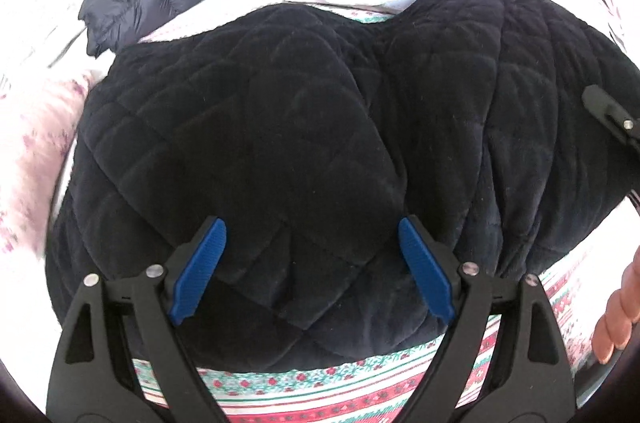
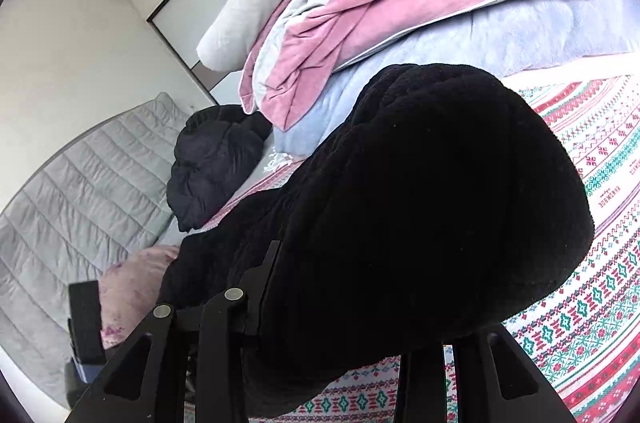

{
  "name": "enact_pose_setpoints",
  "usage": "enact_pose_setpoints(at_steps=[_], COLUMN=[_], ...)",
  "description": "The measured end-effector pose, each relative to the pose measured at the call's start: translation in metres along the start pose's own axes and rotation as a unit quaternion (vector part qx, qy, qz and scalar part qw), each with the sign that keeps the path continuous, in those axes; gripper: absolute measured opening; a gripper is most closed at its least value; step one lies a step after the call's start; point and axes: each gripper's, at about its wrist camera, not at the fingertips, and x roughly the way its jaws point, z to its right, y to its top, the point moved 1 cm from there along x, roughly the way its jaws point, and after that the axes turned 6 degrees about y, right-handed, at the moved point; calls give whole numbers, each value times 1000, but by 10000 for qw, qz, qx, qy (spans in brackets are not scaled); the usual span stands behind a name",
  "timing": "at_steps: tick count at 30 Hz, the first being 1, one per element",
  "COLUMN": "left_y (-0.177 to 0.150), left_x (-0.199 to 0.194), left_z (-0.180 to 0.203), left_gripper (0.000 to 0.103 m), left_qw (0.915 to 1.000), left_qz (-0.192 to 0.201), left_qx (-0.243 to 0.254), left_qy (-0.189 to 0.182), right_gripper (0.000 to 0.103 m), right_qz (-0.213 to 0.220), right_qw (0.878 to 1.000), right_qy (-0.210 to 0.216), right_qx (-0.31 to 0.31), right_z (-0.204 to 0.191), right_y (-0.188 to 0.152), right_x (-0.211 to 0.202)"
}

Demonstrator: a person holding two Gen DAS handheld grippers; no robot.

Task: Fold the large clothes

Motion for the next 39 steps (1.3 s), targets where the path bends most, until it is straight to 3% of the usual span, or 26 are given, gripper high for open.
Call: enact_pose_setpoints(at_steps=[6,15,25,29,31,35,39], left_y=[-4,-22,-31,-22,-17,1,45], left_x=[9,-10,1,-9,-18,-29,-19], left_z=[5,12,10,-3,-18,-38,-46], left_gripper=[91,90,91,90,90,90,90], left_qw=[9998,9998,9999,9988,9978,9957,9952], left_qz=[69,36,-15,-352,-235,42,136], left_qx=[66,-39,-112,-162,-473,-831,-966], left_qy=[169,171,83,-303,-413,-410,-88], right_gripper=[36,36,36,36,36,36,36], right_qz=[62,9,-28,-6,-2,20,9], right_qw=[9981,9993,9996,9999,10000,10000,9999], right_qy=[-39,12,29,55,78,75,130], right_qx=[-614,-369,-285,-90,-38,-21,101], right_z=[-24,-13,-13,-6,-5,-6,-4], right_y=[-5,-3,-6,-3,-2,-2,0], right_x=[-2,-2,-4,-6,-6,-6,-6])
